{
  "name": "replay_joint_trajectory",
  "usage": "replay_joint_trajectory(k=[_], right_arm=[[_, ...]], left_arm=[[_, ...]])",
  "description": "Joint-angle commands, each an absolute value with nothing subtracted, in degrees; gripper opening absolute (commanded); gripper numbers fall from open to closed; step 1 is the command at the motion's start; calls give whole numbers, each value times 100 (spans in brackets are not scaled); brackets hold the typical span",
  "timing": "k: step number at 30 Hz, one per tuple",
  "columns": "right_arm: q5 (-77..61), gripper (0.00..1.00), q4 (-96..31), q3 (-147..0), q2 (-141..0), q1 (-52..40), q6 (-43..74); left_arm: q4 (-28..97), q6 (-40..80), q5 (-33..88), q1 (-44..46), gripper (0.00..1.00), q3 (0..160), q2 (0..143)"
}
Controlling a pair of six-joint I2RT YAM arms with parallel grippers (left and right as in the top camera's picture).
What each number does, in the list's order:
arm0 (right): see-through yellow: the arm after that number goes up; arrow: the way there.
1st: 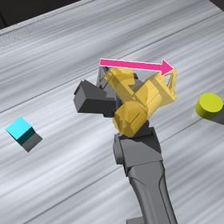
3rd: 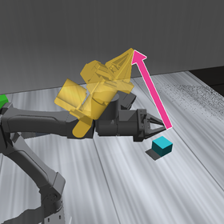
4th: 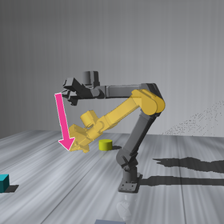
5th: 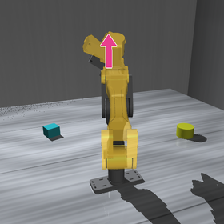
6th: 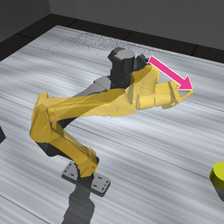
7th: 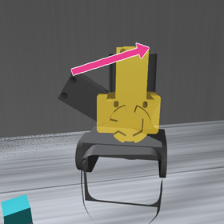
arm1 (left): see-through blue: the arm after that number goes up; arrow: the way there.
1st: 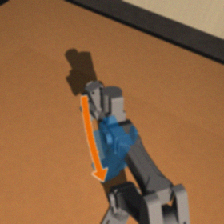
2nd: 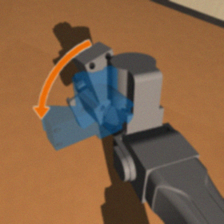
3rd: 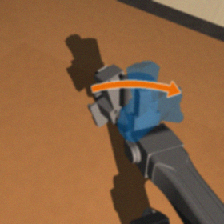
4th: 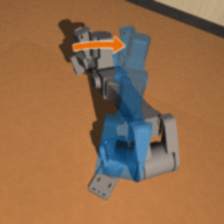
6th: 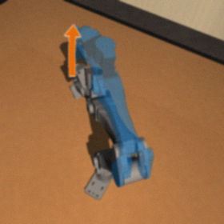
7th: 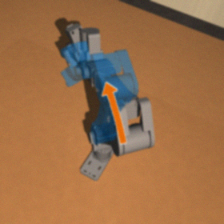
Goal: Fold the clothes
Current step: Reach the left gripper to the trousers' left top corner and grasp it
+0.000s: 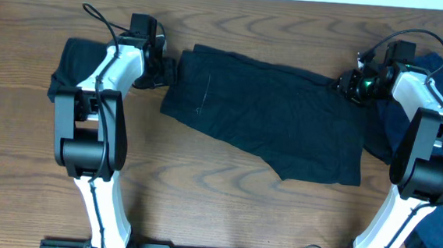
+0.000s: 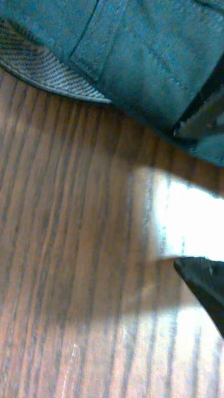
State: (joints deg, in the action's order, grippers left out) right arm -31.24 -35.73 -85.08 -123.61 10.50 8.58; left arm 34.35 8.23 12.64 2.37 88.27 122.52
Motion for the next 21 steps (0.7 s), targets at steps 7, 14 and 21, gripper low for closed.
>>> replay_joint_trajectory(k=[7,14,21], right_arm=[[-3057,46,-3579,-8493,-12416,972,873],[-2974,47,-3647,-8493,-12416,974,869],[-2971,46,-3645,-8493,-12416,974,854]], left_arm=[[3417,384,2049,541,6,8748,11771],[3422,217,1909,764,6,8554,12147],[3553,220,1688,600,6,8543,12516]])
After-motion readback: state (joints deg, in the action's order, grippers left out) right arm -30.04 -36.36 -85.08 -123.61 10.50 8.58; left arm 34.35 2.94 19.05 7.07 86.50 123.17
